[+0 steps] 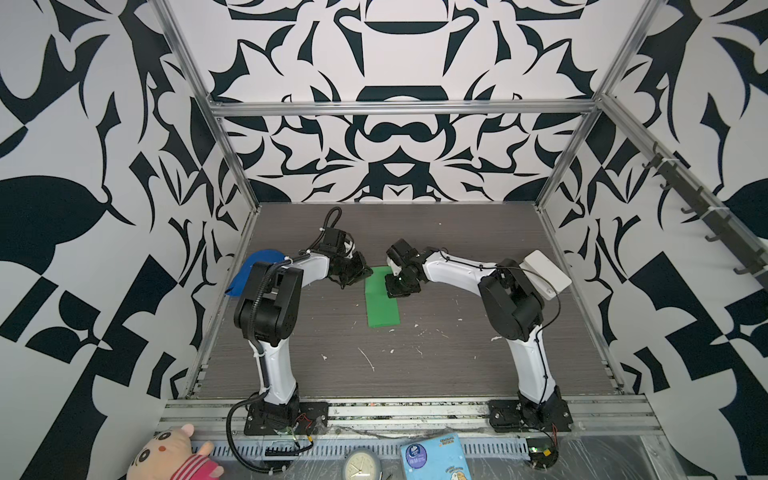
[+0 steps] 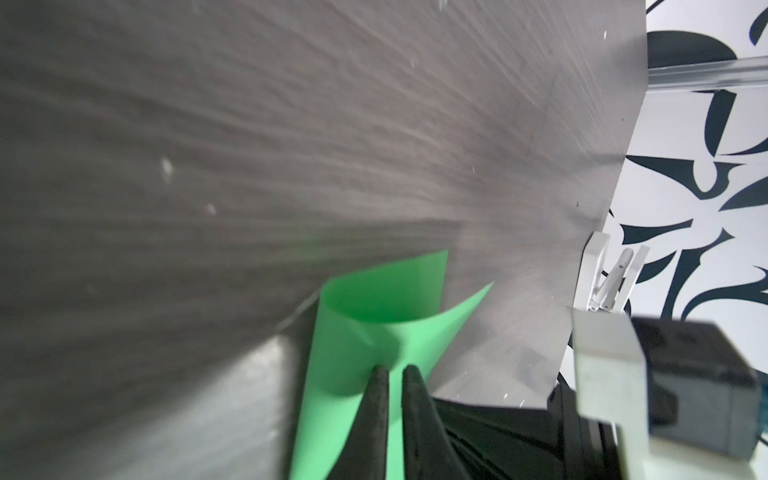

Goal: Fold a paper plane with a square sheet of paper (pick it up from the middle)

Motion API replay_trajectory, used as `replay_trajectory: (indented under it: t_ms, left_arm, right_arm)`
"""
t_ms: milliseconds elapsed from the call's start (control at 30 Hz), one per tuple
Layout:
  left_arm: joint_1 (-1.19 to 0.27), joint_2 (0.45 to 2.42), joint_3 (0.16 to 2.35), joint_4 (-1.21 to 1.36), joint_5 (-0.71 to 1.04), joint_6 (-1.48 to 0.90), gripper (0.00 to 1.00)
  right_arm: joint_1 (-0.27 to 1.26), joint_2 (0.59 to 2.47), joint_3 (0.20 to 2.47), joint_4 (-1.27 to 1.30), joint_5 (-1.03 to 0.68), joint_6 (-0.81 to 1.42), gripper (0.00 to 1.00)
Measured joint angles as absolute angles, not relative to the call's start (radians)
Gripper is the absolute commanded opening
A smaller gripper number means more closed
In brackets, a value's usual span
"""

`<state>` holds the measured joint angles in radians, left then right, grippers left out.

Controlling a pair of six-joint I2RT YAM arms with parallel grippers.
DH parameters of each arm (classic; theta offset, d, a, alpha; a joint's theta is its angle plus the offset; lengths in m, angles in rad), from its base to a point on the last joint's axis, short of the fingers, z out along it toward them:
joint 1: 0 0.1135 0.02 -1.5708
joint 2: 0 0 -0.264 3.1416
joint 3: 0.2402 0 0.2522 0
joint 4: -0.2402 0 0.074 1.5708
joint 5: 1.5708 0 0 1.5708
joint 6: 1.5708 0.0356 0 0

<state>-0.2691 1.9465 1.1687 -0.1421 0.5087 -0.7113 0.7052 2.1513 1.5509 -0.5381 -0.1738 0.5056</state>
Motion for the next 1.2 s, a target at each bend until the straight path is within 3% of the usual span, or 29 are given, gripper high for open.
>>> replay_trajectory:
  t_ms: [500,867,1200]
  left_arm:
    - [-0.234,2.030,1.208,-0.221,0.595,-0.458,0.09]
    - [-0.094,2.016,1.213,-0.319,0.641,-0.371,0.10]
    - [-0.237,1.888,1.156,-0.292,0.656,-0.434,0.08]
  right_arm:
    - [0.705,2.151,1.551,-0.538,-0.174,0.506,0.00]
    - [0.706,2.151,1.550,-0.537,-0.172,0.506,0.00]
    - [0.706,2.151,1.550,-0.537,-0.170,0.506,0.00]
